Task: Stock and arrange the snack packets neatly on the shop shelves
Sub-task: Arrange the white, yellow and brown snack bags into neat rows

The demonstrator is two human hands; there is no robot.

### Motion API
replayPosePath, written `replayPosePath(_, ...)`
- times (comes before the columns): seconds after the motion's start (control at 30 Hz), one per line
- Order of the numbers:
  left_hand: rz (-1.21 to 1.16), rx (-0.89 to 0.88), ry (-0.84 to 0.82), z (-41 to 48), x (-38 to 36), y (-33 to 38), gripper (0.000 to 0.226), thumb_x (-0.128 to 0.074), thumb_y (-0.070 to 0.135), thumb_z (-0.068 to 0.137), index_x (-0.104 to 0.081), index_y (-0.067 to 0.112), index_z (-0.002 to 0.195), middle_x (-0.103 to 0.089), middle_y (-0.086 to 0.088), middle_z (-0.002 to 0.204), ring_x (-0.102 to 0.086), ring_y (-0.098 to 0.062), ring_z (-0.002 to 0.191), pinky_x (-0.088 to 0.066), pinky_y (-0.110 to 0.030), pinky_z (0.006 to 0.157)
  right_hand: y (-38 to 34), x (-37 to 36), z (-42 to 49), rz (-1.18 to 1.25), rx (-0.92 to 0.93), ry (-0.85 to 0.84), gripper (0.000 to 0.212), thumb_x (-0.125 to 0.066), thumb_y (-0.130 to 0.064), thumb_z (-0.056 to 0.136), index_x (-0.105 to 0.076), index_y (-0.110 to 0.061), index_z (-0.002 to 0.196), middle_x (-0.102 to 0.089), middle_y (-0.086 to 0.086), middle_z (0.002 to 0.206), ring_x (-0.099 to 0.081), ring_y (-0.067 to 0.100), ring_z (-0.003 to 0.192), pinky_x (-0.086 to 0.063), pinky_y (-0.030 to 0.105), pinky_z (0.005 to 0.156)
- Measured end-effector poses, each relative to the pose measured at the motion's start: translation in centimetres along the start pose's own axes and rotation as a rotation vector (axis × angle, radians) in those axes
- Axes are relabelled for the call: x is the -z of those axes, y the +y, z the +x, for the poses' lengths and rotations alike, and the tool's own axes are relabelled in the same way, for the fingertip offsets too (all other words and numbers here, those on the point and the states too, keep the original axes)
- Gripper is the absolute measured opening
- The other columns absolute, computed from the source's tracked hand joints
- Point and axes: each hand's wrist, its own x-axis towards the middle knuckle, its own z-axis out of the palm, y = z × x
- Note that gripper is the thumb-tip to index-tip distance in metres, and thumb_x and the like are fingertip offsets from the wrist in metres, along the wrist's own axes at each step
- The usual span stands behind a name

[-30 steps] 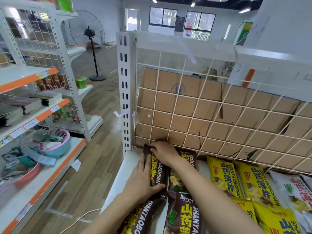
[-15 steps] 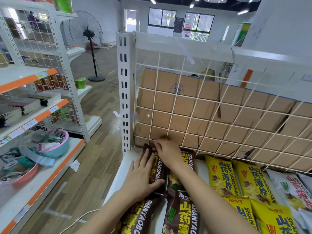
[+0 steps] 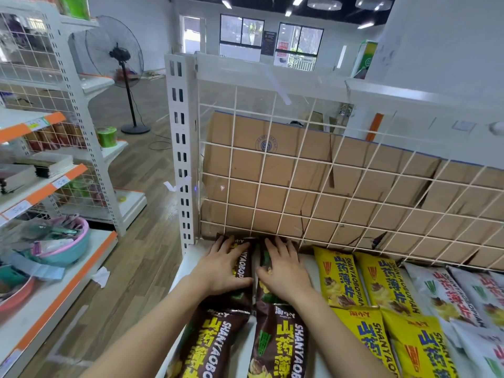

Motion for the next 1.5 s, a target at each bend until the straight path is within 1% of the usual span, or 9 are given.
replayPosePath(0.23,-0.077,0.019,0.041,0.5,-0.5,-0.1,0.108,-0.016,0.082,0.051,-0.013,0.036,0.148,-0.009,0.001,0.158,0.001,-0.023,0.145,-0.008,-0.036,0.116,0.3,-0.1,-0.9,-0.015,0.073,0.032,0.091,-0.009,-0.064,0.063,-0.012,-0.033,0.148,-0.005,-0.003,0.157,0.004,0.024,0.144,-0.010,0.041,0.116)
replayPosePath(0.53,-0.157,0.072,0.069,-0.1,0.0,0.6,0.101,-0.007,0.078,0.060,-0.013,0.031,0.150,-0.007,0.000,0.158,0.000,-0.020,0.145,-0.009,-0.036,0.115,0.3,0.1,-1.2,0.072,0.046,0.064,0.056,-0.032,-0.043,0.097,-0.016,-0.028,0.148,-0.008,-0.002,0.157,0.000,0.018,0.145,-0.013,0.039,0.116)
replayPosePath(0.67,-0.237,0.054,0.168,-2.3,0.8,1.3,0.062,-0.043,0.049,0.094,-0.024,0.026,0.148,-0.014,-0.002,0.157,-0.018,-0.023,0.142,-0.019,-0.035,0.115,0.6,0.7,-3.8,0.201,0.020,0.170,0.054,-0.028,-0.044,0.095,-0.025,-0.024,0.145,-0.022,0.000,0.154,-0.015,0.017,0.142,-0.017,0.035,0.115)
replayPosePath(0.87,-0.243,0.075,0.184,-9.1,1.3,1.6,0.058,-0.050,0.042,0.092,-0.031,0.026,0.145,-0.027,0.003,0.151,-0.033,-0.016,0.134,-0.031,-0.030,0.105,-0.3,1.1,-10.5,0.296,0.006,0.256,0.049,-0.040,-0.034,0.096,-0.030,-0.023,0.143,-0.031,-0.006,0.148,-0.024,0.011,0.138,-0.017,0.026,0.112)
replayPosePath(1.0,-0.256,0.118,0.103,-13.2,0.6,2.5,0.069,-0.052,0.058,0.085,-0.023,0.038,0.144,-0.019,0.010,0.152,-0.031,-0.014,0.134,-0.039,-0.032,0.099,-1.9,0.2,-14.4,0.232,-0.048,0.198,0.055,-0.032,-0.046,0.095,-0.019,-0.028,0.145,-0.017,-0.006,0.154,-0.014,0.010,0.141,-0.014,0.024,0.112)
replayPosePath(1.1,-0.167,0.170,0.043,-14.7,-0.3,3.4,0.090,-0.053,0.068,0.077,-0.012,0.032,0.149,-0.011,0.008,0.154,-0.028,-0.018,0.134,-0.039,-0.032,0.098,-3.3,-0.7,-16.2,0.153,-0.121,0.109,0.070,-0.036,-0.056,0.092,-0.003,-0.030,0.148,0.003,-0.003,0.157,-0.002,0.018,0.144,-0.015,0.036,0.114)
replayPosePath(1.2,-0.111,0.244,0.038,-15.4,-1.0,4.3,0.092,-0.056,0.060,0.079,-0.005,0.030,0.149,-0.007,0.005,0.155,-0.031,-0.022,0.131,-0.041,-0.034,0.094,-4.3,-1.7,-17.0,0.134,-0.192,0.038,0.090,-0.046,-0.062,0.084,0.011,-0.032,0.146,0.018,0.000,0.155,0.007,0.028,0.144,-0.017,0.045,0.113)
replayPosePath(1.37,-0.156,0.317,0.137,-16.2,-1.2,5.2,0.083,-0.059,0.042,0.079,-0.014,0.028,0.148,-0.015,0.002,0.150,-0.038,-0.021,0.123,-0.044,-0.031,0.084,-4.5,-2.6,-17.7,0.123,-0.213,0.080,0.092,-0.054,-0.050,0.082,0.010,-0.032,0.146,0.015,0.000,0.154,-0.018,0.032,0.138,-0.029,0.046,0.106)
replayPosePath(1.5,-0.270,0.307,0.265,-17.1,-1.1,5.1,0.076,-0.062,0.037,0.076,-0.028,0.028,0.144,-0.026,0.006,0.142,-0.045,-0.017,0.115,-0.047,-0.030,0.080,-4.1,-2.6,-18.4,0.234,-0.191,0.171,0.086,-0.057,-0.037,0.082,0.001,-0.033,0.146,0.005,0.002,0.151,-0.022,0.029,0.135,-0.033,0.038,0.104)
